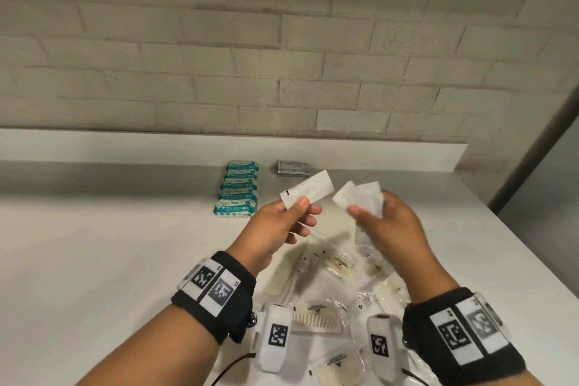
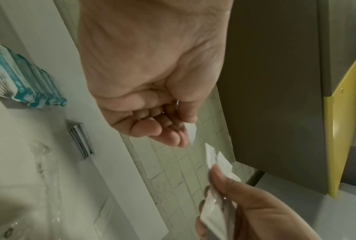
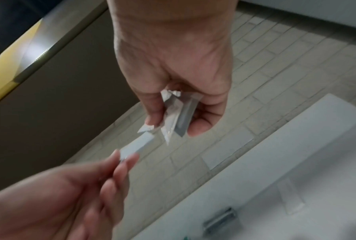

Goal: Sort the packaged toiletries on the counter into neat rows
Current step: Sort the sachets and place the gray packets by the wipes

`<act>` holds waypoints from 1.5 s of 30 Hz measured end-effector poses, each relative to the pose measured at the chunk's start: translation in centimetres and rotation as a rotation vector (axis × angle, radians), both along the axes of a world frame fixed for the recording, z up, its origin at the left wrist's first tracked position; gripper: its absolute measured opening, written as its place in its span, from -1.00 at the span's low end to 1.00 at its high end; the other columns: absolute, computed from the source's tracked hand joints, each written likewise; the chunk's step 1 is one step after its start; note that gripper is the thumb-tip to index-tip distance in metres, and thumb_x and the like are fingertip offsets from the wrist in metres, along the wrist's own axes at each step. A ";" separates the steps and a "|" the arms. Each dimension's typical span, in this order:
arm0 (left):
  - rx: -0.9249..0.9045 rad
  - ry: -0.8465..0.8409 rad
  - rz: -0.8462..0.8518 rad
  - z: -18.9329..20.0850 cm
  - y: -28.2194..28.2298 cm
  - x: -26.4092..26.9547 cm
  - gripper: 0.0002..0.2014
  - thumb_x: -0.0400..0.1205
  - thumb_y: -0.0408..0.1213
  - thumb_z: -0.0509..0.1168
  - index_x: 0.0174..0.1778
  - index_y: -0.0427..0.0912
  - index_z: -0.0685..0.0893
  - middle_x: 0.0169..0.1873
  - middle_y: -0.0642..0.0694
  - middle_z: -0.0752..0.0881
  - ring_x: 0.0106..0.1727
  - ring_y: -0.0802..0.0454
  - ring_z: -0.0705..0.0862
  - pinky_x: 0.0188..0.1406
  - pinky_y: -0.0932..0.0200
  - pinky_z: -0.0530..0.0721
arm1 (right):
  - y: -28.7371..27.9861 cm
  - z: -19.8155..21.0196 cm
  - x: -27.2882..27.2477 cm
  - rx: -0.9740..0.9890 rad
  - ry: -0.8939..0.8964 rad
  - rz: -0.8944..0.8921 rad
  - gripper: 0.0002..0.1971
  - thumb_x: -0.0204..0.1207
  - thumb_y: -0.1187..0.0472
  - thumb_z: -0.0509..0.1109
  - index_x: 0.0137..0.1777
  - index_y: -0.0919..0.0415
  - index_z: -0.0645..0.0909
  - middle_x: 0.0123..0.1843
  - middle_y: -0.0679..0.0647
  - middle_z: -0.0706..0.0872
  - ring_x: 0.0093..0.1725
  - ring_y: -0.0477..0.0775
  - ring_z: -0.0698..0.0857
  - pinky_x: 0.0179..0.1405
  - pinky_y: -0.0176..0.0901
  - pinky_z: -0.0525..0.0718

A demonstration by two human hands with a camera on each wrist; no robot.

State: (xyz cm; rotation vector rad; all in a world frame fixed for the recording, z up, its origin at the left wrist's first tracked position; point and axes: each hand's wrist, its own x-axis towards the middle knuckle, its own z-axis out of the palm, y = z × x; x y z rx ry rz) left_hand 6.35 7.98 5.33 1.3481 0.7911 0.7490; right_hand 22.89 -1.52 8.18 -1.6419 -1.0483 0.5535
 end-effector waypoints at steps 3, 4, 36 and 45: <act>0.080 0.065 -0.056 0.0 0.1 -0.3 -0.74 0.74 -0.10 0.17 -0.01 -0.02 0.78 -0.27 0.07 0.75 -0.30 0.13 0.62 -0.31 0.28 0.49 | -0.2 1.5 1.4 0.139 0.094 -0.092 -0.86 0.55 0.16 0.43 0.08 0.04 0.63 -0.12 -0.06 0.76 -0.17 -0.12 0.71 -0.29 -0.29 0.61; 0.111 0.092 -0.068 0.2 0.1 -0.2 -0.75 0.73 -0.10 0.17 0.00 0.00 0.78 -0.27 0.07 0.75 -0.30 0.14 0.63 -0.30 0.29 0.50 | -0.1 2.0 1.6 0.163 0.098 -0.101 -0.86 0.56 0.16 0.43 0.09 0.03 0.62 -0.11 -0.06 0.75 -0.14 -0.08 0.71 -0.24 -0.25 0.60; -0.056 -0.121 0.036 -0.5 -0.7 3.4 -0.92 0.67 -0.23 0.31 -0.06 -0.15 0.64 -0.34 -0.09 0.67 -0.46 0.12 0.59 -0.49 0.28 0.52 | 3.7 -0.8 -2.4 -0.170 0.361 0.117 -0.64 0.62 -0.11 0.24 0.25 0.11 0.47 0.09 0.26 0.75 0.08 0.33 0.76 0.09 0.44 0.69; -0.370 -0.236 -0.066 -0.3 -0.8 3.3 -0.77 0.73 -0.15 0.19 -0.01 -0.16 0.72 -0.24 -0.12 0.81 -0.22 -0.04 0.80 -0.13 0.05 0.75 | 3.1 -0.6 -2.7 -0.284 0.512 0.419 -0.46 0.62 0.48 0.24 0.55 0.11 0.27 0.29 0.27 0.64 0.18 0.25 0.67 0.24 0.26 0.61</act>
